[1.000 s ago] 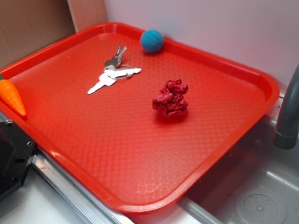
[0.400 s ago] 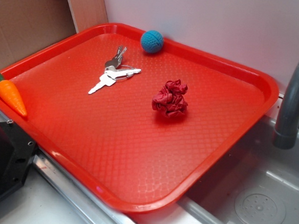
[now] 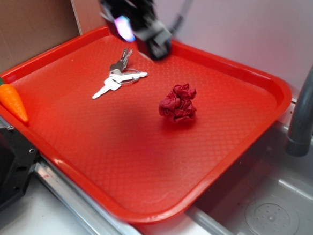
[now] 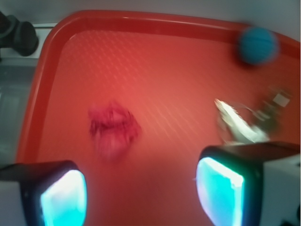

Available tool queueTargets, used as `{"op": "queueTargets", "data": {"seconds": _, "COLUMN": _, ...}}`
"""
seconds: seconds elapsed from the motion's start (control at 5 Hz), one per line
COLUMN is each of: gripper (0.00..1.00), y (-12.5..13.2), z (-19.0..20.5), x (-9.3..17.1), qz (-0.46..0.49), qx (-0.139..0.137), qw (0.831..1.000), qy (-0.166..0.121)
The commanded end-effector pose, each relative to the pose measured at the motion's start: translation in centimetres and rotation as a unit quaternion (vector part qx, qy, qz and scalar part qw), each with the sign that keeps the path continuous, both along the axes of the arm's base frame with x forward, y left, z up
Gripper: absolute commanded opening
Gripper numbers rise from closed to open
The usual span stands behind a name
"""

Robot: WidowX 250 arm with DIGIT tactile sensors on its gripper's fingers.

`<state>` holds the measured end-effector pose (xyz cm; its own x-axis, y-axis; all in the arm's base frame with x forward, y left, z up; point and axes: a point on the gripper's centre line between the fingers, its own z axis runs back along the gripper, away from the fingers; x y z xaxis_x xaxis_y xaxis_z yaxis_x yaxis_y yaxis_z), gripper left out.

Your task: Grab the red paper.

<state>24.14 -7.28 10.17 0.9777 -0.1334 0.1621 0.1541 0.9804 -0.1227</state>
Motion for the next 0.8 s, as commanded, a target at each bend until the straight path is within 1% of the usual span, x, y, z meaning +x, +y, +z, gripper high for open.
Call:
{"op": "queueTargets", "data": {"seconds": 0.0, "gripper": 1.0, "y": -3.2, "z": -6.8, "x": 1.9, "qz": -0.065, "qx": 0.022, "qw": 0.998, "qy": 0.015}}
{"op": "queueTargets", "data": {"seconds": 0.2, "gripper": 0.33, "y": -3.3, "z": -9.5, "x": 1.1, "qz": -0.06, "qx": 0.031, "qw": 0.997, "qy": 0.033}}
{"op": "queueTargets", "data": {"seconds": 0.4, "gripper": 0.0, "y": -2.6, "z": -8.2, "x": 0.5, "qz": -0.039, "qx": 0.03, "qw": 0.998, "qy": 0.034}}
{"op": "queueTargets", "data": {"seconds": 0.6, "gripper": 0.0, "y": -0.7, "z": -3.5, "x": -0.9, "qz": -0.004, "qx": 0.042, "qw": 0.999, "qy": 0.008}}
